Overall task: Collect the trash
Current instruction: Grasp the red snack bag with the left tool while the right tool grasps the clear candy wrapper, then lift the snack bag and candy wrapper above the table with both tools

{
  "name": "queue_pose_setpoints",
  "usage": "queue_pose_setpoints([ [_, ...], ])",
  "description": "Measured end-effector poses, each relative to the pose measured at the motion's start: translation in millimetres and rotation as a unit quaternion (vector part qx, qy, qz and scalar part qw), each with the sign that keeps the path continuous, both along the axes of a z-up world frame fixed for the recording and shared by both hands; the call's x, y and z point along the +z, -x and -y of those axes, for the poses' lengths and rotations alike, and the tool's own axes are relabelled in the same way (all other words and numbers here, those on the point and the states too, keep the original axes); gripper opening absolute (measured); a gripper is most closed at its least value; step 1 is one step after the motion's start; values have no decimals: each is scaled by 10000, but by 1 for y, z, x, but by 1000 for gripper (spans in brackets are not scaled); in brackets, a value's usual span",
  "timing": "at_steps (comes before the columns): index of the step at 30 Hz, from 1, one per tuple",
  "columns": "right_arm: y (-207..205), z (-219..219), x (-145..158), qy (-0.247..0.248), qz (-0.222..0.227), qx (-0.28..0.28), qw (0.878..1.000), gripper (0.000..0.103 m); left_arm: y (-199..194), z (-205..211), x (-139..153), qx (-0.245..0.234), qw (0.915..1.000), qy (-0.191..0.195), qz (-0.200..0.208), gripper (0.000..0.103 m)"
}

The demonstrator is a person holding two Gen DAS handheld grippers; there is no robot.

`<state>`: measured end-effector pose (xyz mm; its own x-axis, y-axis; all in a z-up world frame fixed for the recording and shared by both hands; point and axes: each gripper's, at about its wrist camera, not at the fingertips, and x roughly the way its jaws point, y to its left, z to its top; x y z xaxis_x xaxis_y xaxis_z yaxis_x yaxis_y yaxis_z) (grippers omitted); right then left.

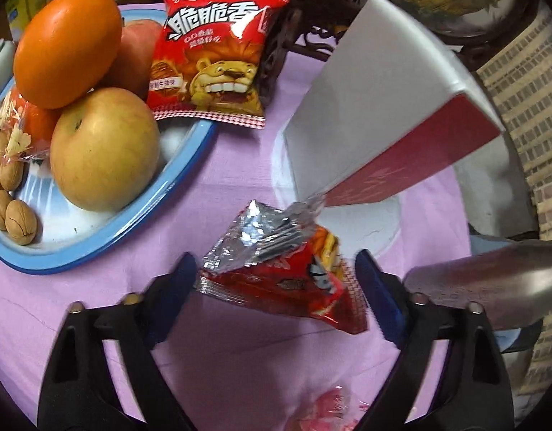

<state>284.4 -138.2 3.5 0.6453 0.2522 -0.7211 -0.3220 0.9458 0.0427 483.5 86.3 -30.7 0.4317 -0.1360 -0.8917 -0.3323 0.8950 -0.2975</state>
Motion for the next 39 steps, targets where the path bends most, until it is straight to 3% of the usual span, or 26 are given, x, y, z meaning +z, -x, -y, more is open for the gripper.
queue_pose_setpoints([
  [1, 0, 0, 0, -2, -3, -4, 10000, 92, -1, 1, -2, -99, 9999, -14, -29, 53],
  [4, -1, -2, 0, 54, 39, 12, 10000, 92, 4, 6, 0, -412, 9991, -54, -12, 40],
  [5, -1, -2, 0, 74, 60, 5, 10000, 92, 9, 9, 5, -537, 9982, -280, 22, 38],
  [6, -2, -1, 0, 78, 63, 0, 10000, 92, 14, 12, 9, -660, 9968, -450, 76, 27],
  [7, -3, -2, 0, 80, 52, -13, 10000, 92, 20, 15, 14, -800, 9947, -642, 110, 25],
  [11, -12, -4, -2, 109, 11, -89, 9999, 92, 56, 16, 42, -1104, 9850, -1275, 351, 22],
  [16, -36, -29, -13, 264, -144, 72, 9995, 92, 97, -2, 69, -977, 9784, -1727, 584, 22],
  [22, -75, -72, -26, 226, -302, 97, 9992, 92, 118, -18, 59, -1081, 9769, -1758, 558, 23],
  [26, -93, -87, -38, 434, -348, -288, 9980, 90, 132, -32, 50, -989, 9783, -1763, 459, 23],
  [28, -97, -88, -46, 545, -472, -442, 9964, 71, 139, -38, 47, -935, 9799, -1707, 447, 23],
  [29, -99, -88, -49, 569, -554, -459, 9958, 44, 145, -40, 44, -912, 9803, -1696, 432, 23],
  [33, -87, -74, -46, 383, -629, -595, 9955, 30, 163, -38, 43, -927, 9796, -1720, 472, 23],
  [39, -42, -56, -15, 116, -332, -501, 9981, 24, 191, -25, 53, -1001, 9768, -1781, 641, 23],
])
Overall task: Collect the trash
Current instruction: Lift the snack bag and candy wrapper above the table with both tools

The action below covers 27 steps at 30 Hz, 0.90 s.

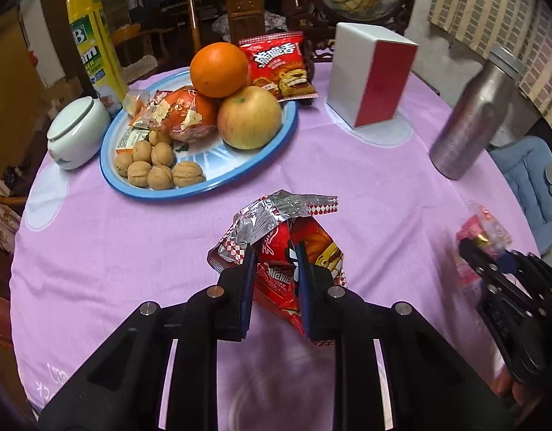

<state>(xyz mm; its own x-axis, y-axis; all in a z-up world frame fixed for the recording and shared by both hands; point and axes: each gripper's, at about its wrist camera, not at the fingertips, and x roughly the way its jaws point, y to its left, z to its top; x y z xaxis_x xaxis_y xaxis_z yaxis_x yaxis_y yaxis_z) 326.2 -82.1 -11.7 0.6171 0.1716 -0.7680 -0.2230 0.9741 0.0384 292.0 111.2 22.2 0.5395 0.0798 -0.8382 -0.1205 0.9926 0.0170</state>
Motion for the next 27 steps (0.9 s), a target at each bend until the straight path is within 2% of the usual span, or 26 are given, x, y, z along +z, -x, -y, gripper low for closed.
queue_pose_setpoints([
  [4, 39, 8, 17, -21, 147, 103, 9998, 24, 24, 18, 8, -98, 9999, 92, -8, 23],
  [9, 99, 18, 33, 11, 335, 304, 9990, 24, 69, 45, 26, -239, 9990, -44, 363, 23],
  [13, 140, 26, 40, 6, 409, 388, 9984, 24, 108, 60, 28, -352, 9984, -4, 438, 23],
  [21, 212, 54, 47, -79, 583, 394, 9975, 23, 179, 85, 10, -528, 9969, 437, 395, 23],
  [27, 254, 84, 36, -282, 550, 160, 9980, 23, 210, 114, -10, -701, 9969, 267, 239, 23],
])
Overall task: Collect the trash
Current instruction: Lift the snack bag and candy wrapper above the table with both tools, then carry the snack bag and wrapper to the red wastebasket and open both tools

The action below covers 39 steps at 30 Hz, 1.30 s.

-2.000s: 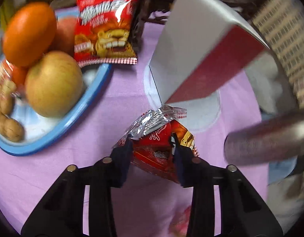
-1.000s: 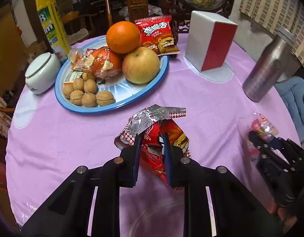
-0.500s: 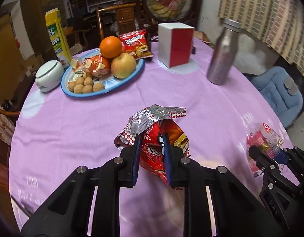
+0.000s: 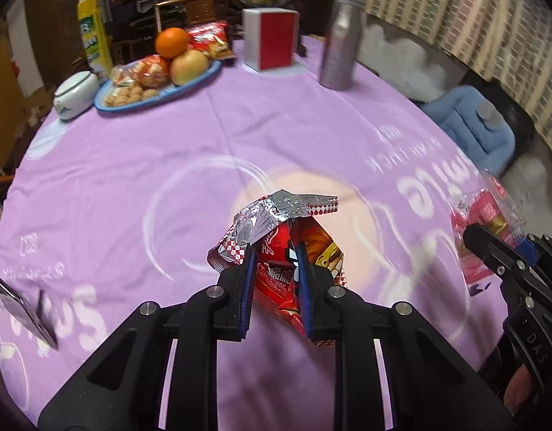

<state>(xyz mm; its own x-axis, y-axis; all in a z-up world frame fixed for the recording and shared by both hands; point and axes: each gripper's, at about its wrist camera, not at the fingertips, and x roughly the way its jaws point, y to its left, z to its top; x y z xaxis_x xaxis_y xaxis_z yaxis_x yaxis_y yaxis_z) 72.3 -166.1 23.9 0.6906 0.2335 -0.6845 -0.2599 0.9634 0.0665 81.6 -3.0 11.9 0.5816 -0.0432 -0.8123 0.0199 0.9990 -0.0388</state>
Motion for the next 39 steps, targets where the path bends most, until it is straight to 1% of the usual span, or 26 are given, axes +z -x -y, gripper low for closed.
queue_pose_setpoints([
  [3, 16, 15, -9, -79, -80, -154, 9998, 23, 13, 16, -8, -119, 9999, -111, 57, 23],
  [9, 40, 40, -24, -194, -123, -400, 9989, 23, 22, 34, -18, -194, 9997, -95, 58, 23],
  [14, 61, 58, -34, -298, -112, -545, 9980, 23, 30, 45, -20, -163, 9992, -284, 245, 23],
  [19, 76, 69, -40, -352, -78, -668, 9971, 23, 39, 62, -25, -253, 9983, -407, 319, 23],
  [22, 84, 78, -42, -409, -33, -753, 9963, 23, 46, 72, -24, -286, 9971, -523, 484, 23],
  [27, 98, 98, -42, -504, 89, -997, 9937, 23, 52, 88, -24, -443, 9963, -507, 540, 23],
  [30, 113, 115, -39, -595, 231, -1187, 9909, 23, 59, 102, -19, -638, 9945, -452, 691, 23],
  [32, 126, 132, -41, -668, 310, -1364, 9879, 23, 66, 116, -14, -875, 9918, -443, 822, 23],
  [37, 160, 187, -59, -891, 235, -2054, 9743, 23, 83, 167, -9, -1613, 9813, -456, 943, 23],
  [39, 174, 214, -72, -926, 118, -2393, 9665, 23, 90, 195, -9, -1956, 9750, -448, 952, 23],
])
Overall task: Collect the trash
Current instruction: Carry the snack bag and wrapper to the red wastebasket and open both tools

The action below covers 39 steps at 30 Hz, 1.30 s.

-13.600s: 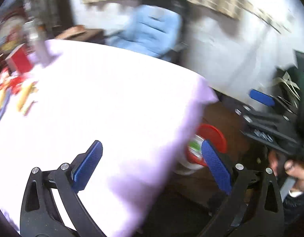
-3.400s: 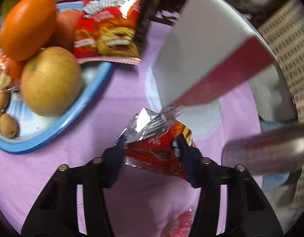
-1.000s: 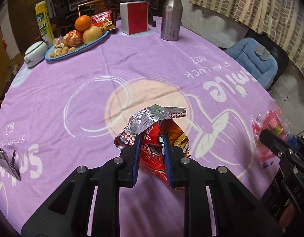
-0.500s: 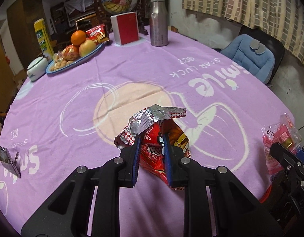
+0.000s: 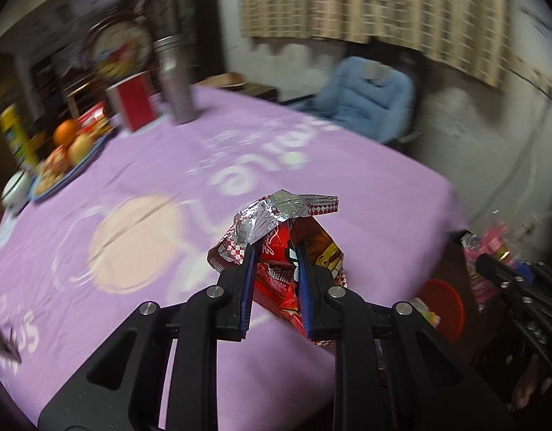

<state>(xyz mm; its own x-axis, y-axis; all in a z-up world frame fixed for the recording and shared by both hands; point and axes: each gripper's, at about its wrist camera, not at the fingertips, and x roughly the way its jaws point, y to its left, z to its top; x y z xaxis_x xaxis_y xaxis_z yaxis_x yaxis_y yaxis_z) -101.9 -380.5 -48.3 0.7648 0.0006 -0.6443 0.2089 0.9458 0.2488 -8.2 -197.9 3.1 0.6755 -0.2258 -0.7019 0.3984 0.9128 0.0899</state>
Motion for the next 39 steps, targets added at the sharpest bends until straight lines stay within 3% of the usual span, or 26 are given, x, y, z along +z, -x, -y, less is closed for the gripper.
queue_pose_setpoints([
  [8, 31, 78, -64, -385, -609, -876, 9935, 23, 20, 101, -31, -1085, 9933, -244, -323, 23],
  [14, 40, 124, -120, -698, -1031, -1361, 9828, 24, 28, 174, -83, -1898, 9770, -506, -826, 23],
  [17, 40, 148, -157, -996, -1296, -1616, 9732, 24, 23, 213, -131, -2229, 9624, -714, -1377, 23],
  [21, 31, 175, -225, -1509, -1787, -1832, 9548, 24, 12, 249, -199, -2329, 9435, -905, -2175, 23],
  [27, 19, 199, -303, -2354, -2265, -2094, 9217, 27, -2, 286, -282, -2347, 9210, -1285, -2833, 23],
  [29, 16, 204, -315, -2481, -2328, -2207, 9141, 30, -9, 295, -304, -2296, 9153, -1397, -3000, 26],
  [30, 13, 208, -319, -2532, -2325, -2229, 9122, 36, -9, 299, -310, -2289, 9139, -1420, -3037, 32],
  [33, 15, 216, -321, -2599, -2281, -2414, 9067, 55, -14, 304, -321, -2160, 9136, -1614, -3044, 66],
  [34, 14, 217, -321, -2605, -2284, -2428, 9061, 56, -15, 302, -319, -2153, 9150, -1567, -3031, 72],
  [37, 17, 218, -318, -2532, -2384, -2414, 9060, 66, -17, 297, -311, -2147, 9192, -1438, -2973, 83],
  [39, 24, 219, -310, -2447, -2390, -2470, 9066, 78, -16, 293, -306, -2140, 9215, -1476, -2887, 84],
])
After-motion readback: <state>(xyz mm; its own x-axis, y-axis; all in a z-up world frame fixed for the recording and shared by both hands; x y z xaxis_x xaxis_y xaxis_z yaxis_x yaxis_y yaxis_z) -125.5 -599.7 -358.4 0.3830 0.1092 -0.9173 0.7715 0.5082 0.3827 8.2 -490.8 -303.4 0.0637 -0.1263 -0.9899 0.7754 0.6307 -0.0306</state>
